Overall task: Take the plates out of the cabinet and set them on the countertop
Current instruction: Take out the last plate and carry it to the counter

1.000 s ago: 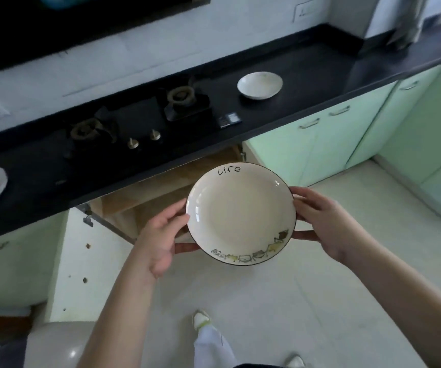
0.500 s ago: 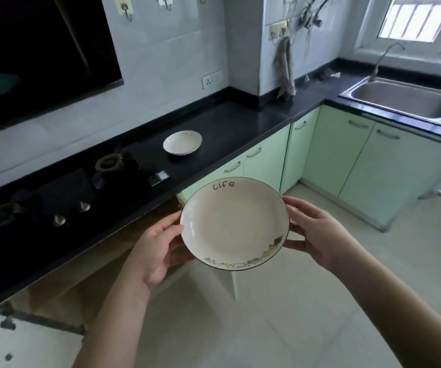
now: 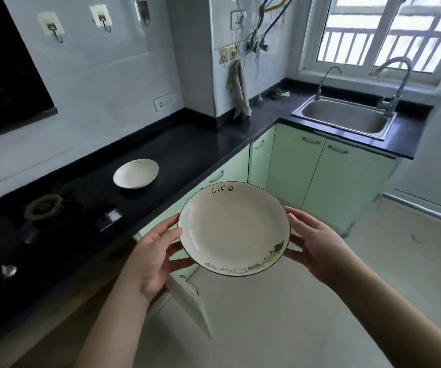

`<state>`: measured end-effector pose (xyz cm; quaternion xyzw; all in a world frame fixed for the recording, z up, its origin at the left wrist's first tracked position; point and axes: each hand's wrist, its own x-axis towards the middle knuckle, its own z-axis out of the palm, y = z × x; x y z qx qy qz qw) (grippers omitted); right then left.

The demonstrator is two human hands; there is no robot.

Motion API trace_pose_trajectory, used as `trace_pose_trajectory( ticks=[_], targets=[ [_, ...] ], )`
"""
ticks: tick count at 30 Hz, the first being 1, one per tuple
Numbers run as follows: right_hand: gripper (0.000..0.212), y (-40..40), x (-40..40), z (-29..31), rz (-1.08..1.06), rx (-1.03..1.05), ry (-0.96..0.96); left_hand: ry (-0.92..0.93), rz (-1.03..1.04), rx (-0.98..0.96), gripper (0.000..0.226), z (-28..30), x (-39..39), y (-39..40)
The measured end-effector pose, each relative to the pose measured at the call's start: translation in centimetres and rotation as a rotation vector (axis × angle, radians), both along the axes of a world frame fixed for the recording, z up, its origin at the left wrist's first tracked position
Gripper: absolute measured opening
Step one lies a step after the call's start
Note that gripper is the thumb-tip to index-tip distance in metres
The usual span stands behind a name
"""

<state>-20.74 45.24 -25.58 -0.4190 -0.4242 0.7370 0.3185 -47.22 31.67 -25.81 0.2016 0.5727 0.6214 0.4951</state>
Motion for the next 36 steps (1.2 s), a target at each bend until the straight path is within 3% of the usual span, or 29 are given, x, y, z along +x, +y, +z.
trace_pose_trajectory(
  ticks=[11, 18, 23, 36],
  targets=[
    [0.025, 16.3, 4.8, -1.0, -0.047, 0.054, 0.053, 0.061, -0.075, -0.011, 0.031, 0.3, 4.3, 18.2],
    [0.022, 26.3, 4.4, -0.6, 0.047, 0.012, 0.095, 0.074, -0.012, -0.006, 0.032, 1.0, 4.7, 25.9],
    [0.029, 30.9, -0.6, -1.6, 0.141, -0.024, 0.12, 0.064, 0.092, -0.021, 0.03, 0.5, 1.1, 28.2],
    [0.025, 41.4, -21.8, -2.2, 0.381, 0.044, 0.021, -0.015, 0.325, 0.01, 0.026, -1.9, -15.8, 34.0]
  ],
)
